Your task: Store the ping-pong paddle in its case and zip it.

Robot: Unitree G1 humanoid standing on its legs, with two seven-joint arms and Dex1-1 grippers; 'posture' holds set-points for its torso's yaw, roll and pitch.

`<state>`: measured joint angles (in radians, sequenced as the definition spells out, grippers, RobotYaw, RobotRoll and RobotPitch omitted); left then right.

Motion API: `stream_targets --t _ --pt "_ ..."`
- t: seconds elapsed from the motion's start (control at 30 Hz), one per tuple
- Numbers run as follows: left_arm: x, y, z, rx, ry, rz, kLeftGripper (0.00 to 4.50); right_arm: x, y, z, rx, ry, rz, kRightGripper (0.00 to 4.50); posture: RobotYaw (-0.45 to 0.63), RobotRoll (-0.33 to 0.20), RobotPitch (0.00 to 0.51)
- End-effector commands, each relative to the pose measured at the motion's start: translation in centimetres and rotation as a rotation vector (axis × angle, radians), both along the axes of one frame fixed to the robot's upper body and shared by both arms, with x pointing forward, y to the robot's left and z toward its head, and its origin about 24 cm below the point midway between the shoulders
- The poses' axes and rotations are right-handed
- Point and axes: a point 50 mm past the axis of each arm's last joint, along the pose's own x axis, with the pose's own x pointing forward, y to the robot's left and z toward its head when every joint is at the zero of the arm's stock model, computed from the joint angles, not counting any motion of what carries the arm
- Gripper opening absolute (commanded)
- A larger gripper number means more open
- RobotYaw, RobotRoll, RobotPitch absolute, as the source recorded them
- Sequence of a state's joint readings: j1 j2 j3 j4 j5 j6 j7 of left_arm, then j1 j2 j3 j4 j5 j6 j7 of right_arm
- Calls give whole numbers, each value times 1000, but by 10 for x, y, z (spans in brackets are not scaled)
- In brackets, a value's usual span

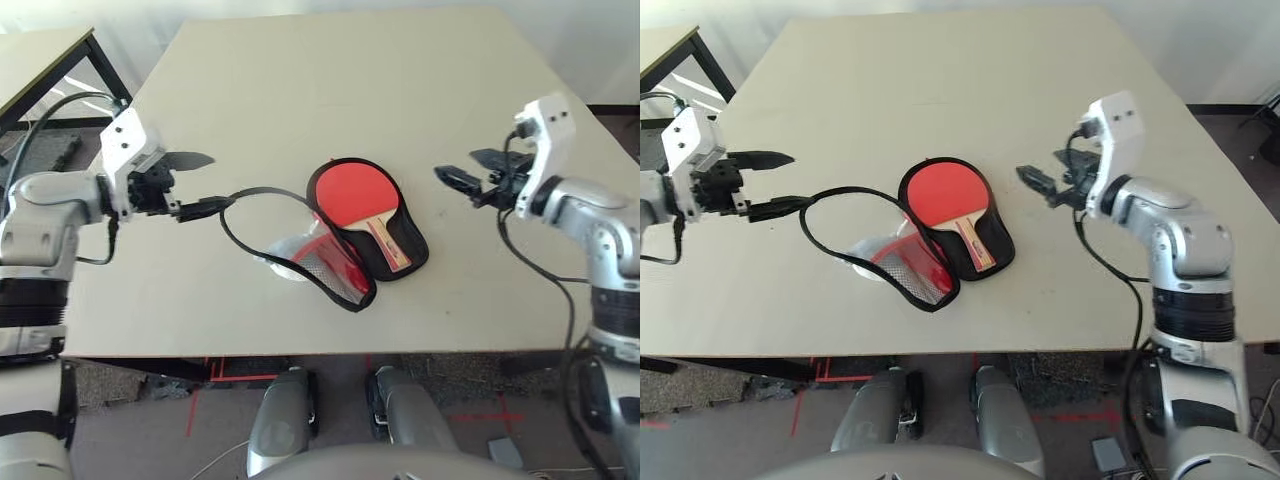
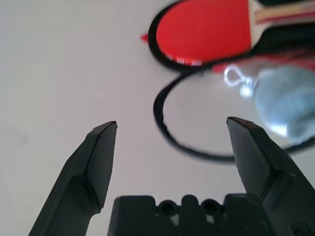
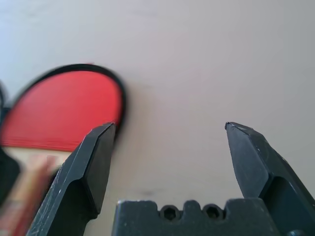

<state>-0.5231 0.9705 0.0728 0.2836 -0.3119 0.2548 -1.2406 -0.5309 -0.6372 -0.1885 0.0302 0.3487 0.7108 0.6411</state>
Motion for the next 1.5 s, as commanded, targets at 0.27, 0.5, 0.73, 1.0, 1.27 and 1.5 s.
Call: stream_targets --t 0.27,0.5,0.73,1.0,1.27,1.5 --pt "-17 12 -24 130 201 -9 4500 1 -10 -5 -48 -39 -15 4431 118 0 93" --pt "-22 -20 -40 27 286 -140 4500 -3 -8 -11 -45 -24 -8 4431 106 0 94" --pt "-3 -69 -32 -163 236 -227 4500 -7 -7 -18 -32 -2 4 4431 100 0 101" --pt "27 -130 -19 -275 170 -370 4500 -11 -3 -26 -19 42 41 4431 83 0 105" --pt "57 -178 -21 -324 102 -410 4500 -22 -3 -32 21 96 76 4431 35 0 107" --pt "63 -186 -33 -325 86 -396 4500 -39 4 -41 94 178 145 4431 27 0 112"
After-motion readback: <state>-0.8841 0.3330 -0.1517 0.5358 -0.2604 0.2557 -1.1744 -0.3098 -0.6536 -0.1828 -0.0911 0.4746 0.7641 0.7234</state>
